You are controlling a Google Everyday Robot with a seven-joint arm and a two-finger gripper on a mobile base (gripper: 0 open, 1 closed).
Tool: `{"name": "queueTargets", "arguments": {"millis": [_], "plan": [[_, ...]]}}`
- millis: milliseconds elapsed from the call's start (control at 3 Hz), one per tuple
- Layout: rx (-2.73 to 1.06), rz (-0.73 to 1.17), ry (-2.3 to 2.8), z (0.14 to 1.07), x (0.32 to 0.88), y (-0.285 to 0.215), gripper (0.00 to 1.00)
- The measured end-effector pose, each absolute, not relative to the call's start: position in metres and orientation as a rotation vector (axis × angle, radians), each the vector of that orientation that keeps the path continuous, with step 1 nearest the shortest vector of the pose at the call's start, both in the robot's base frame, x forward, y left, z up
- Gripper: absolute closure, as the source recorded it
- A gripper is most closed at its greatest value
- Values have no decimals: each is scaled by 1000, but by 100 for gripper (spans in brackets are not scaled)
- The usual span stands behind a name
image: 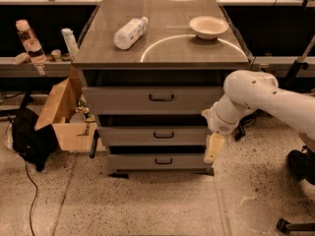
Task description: Open bottom drawer
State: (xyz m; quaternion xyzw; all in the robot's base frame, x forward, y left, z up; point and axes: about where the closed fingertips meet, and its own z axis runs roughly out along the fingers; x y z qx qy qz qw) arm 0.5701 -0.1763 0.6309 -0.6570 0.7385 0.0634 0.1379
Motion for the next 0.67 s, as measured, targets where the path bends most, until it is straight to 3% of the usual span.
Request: {"name": "queueTargets", "arguments": {"millis": [667], "plan": [[-1846, 289, 2243, 569, 584, -187, 0]]}}
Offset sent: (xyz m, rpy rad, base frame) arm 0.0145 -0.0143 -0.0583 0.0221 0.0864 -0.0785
